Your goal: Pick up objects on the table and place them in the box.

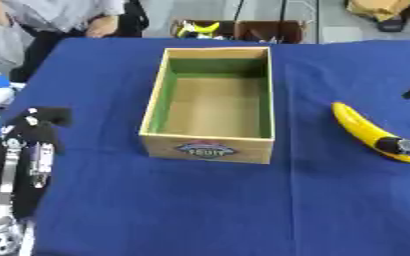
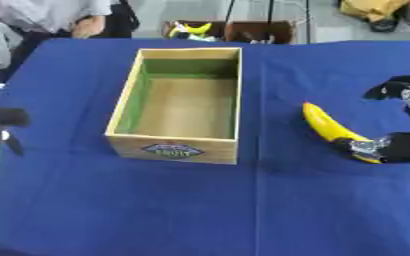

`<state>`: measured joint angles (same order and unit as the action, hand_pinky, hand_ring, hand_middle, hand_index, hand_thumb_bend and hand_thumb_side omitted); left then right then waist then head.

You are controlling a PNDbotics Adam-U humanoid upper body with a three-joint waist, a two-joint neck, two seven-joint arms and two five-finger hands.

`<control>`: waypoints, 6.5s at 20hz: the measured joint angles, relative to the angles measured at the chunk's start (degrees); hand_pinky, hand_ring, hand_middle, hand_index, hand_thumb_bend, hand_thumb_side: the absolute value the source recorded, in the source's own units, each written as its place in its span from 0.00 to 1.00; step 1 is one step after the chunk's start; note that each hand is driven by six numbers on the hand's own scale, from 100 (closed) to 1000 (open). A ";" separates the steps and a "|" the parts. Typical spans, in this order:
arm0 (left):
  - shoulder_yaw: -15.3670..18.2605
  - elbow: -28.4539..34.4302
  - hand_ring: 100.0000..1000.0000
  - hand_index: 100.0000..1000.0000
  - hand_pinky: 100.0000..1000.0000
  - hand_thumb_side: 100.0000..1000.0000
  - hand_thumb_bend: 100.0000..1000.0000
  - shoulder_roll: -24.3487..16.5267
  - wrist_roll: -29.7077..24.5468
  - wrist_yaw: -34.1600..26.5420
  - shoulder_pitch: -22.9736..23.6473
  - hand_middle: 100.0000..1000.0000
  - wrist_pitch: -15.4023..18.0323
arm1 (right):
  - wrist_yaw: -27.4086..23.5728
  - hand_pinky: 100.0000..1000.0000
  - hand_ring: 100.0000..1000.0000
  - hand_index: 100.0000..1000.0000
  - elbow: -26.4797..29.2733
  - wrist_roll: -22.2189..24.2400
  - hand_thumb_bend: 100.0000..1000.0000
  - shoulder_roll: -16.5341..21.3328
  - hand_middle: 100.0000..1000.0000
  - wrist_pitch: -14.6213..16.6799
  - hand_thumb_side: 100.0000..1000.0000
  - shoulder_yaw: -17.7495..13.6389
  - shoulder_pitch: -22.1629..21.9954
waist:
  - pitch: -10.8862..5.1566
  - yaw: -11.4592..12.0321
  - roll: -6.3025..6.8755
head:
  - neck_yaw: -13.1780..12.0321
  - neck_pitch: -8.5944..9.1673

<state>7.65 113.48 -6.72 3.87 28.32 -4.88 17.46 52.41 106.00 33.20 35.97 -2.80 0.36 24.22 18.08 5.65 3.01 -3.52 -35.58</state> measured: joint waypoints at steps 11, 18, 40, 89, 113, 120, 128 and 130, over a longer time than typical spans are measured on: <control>0.33 0.00 0.59 0.72 0.23 0.98 0.00 0.22 0.14 0.48 -0.12 0.56 -0.15 | 0.47 0.58 0.81 0.82 -1.35 0.40 0.69 -1.47 0.71 0.05 0.80 0.06 1.06 | 0.26 -0.31 -0.31 | 6.50 2.16; 0.35 0.00 0.59 0.72 0.23 0.98 0.00 0.22 0.20 0.48 -0.13 0.56 -0.24 | 1.52 0.57 0.80 0.81 -3.25 0.39 0.67 -1.57 0.71 0.18 0.78 0.42 1.23 | 0.23 -0.28 -0.39 | 7.35 2.96; 0.34 0.00 0.59 0.72 0.23 0.98 0.00 0.69 -0.09 0.48 -0.16 0.56 -0.16 | 4.21 0.54 0.74 0.79 -12.77 -2.83 0.45 -5.36 0.67 -1.74 0.73 1.44 3.74 | 0.60 0.31 -0.32 | 7.75 3.96; 0.32 0.00 0.60 0.72 0.22 0.97 0.00 0.72 -0.82 0.46 -0.18 0.57 0.19 | 5.30 0.49 0.68 0.69 -17.93 -6.07 0.24 -5.42 0.55 0.75 0.52 2.82 5.08 | 0.96 0.78 -0.32 | 8.56 5.40; 0.32 0.00 0.60 0.72 0.23 0.97 0.00 0.76 -1.15 0.34 -0.18 0.57 0.33 | 5.39 0.47 0.67 0.65 -18.77 -7.97 0.08 -5.37 0.51 0.27 0.54 3.09 5.47 | 0.96 0.89 -0.34 | 8.73 5.46; 0.32 0.00 0.60 0.72 0.23 0.97 0.00 0.76 -1.21 0.26 -0.18 0.57 0.35 | 5.39 0.47 0.66 0.64 -18.78 -8.51 0.05 -5.25 0.51 0.19 0.54 3.24 5.47 | 0.96 0.88 -0.34 | 8.75 5.48; 0.31 0.00 0.60 0.72 0.23 0.97 0.00 0.76 -1.41 0.19 -0.18 0.57 0.51 | 5.38 0.47 0.66 0.64 -18.78 -9.17 0.02 -4.87 0.50 0.17 0.56 3.27 5.47 | 0.95 0.92 -0.38 | 8.75 5.48; 0.31 0.00 0.60 0.72 0.23 0.97 0.00 0.76 -1.43 0.13 -0.18 0.57 0.50 | 5.38 0.47 0.66 0.64 -18.78 -9.39 0.01 -4.84 0.50 0.13 0.56 3.30 5.47 | 0.94 0.92 -0.44 | 8.75 5.48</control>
<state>7.96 113.48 -5.96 2.44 28.45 -5.06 17.96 57.79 87.22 23.81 31.13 -2.68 3.66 29.69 19.03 6.57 2.57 5.23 -30.10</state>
